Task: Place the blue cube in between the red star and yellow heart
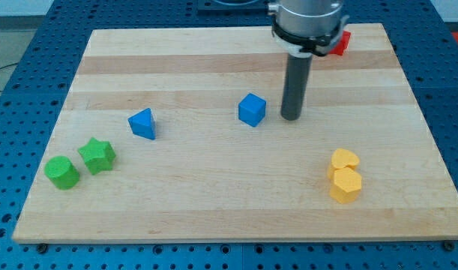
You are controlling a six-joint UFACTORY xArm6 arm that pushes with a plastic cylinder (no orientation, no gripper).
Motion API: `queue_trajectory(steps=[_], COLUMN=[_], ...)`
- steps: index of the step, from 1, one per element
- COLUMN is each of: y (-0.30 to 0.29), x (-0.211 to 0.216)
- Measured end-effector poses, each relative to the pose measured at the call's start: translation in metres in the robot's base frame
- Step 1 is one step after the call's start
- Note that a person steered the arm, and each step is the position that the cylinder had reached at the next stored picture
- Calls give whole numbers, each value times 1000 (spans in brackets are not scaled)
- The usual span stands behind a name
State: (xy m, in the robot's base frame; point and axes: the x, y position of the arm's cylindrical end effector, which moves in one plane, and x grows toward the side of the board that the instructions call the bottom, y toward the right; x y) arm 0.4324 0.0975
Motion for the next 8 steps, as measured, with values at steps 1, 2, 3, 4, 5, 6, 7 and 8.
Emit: queue_trajectory(steps=[1,2,3,4,5,6,7,8], y=[-19,-50,-39,-35,-111,-135,-68,59], x=[2,-10,-17,-64,-86,-29,-1,-42])
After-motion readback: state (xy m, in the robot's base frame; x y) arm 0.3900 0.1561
